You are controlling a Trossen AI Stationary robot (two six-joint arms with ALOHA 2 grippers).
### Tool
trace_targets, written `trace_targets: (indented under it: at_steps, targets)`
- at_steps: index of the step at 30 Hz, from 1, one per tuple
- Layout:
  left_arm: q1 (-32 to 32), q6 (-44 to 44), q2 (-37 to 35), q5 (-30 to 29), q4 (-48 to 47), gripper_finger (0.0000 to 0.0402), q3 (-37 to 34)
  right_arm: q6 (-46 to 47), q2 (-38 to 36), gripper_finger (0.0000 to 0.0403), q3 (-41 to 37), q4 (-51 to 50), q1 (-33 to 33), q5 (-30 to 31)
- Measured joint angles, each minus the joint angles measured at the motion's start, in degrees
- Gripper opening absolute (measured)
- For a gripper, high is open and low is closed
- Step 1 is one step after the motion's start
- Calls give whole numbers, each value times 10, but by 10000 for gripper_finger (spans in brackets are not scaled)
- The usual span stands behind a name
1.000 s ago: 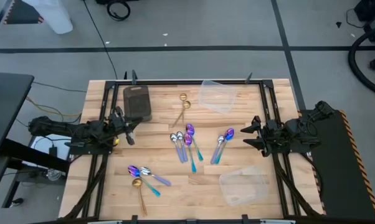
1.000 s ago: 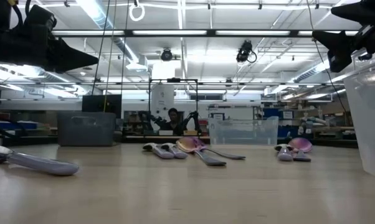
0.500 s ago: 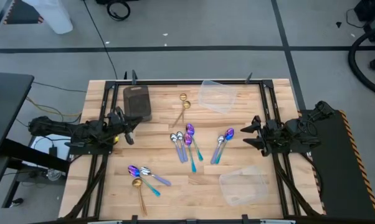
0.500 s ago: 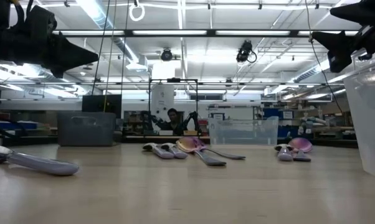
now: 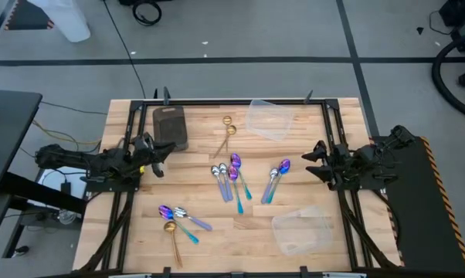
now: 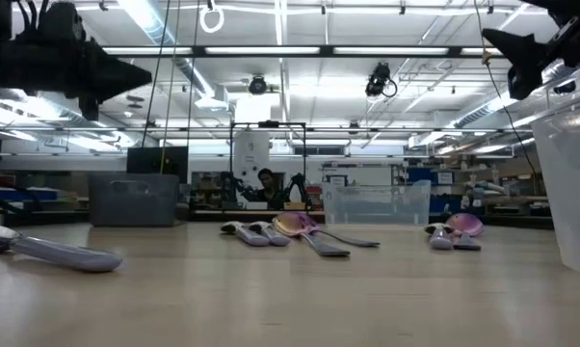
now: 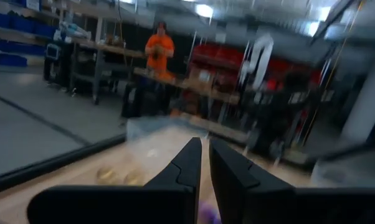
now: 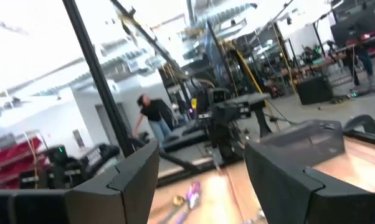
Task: Sort silverware by color (type)
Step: Put the blue spoon into the top transparent bin
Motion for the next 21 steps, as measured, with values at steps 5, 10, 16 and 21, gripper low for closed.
trace_targets:
  at_steps: [5, 10, 16, 21]
  targets:
    - [-1, -2, 0, 2, 53, 39, 0, -12, 0, 246, 0, 20, 0, 85]
    - [0, 38, 0, 7, 59, 39, 0, 1, 0, 246, 0, 4, 0, 168]
    - [23, 133, -1, 8, 79, 39, 41, 20, 0, 246, 0, 11, -6, 188]
    - [37, 93, 2, 9, 16, 39, 76, 77, 2, 246, 0, 12, -18, 196]
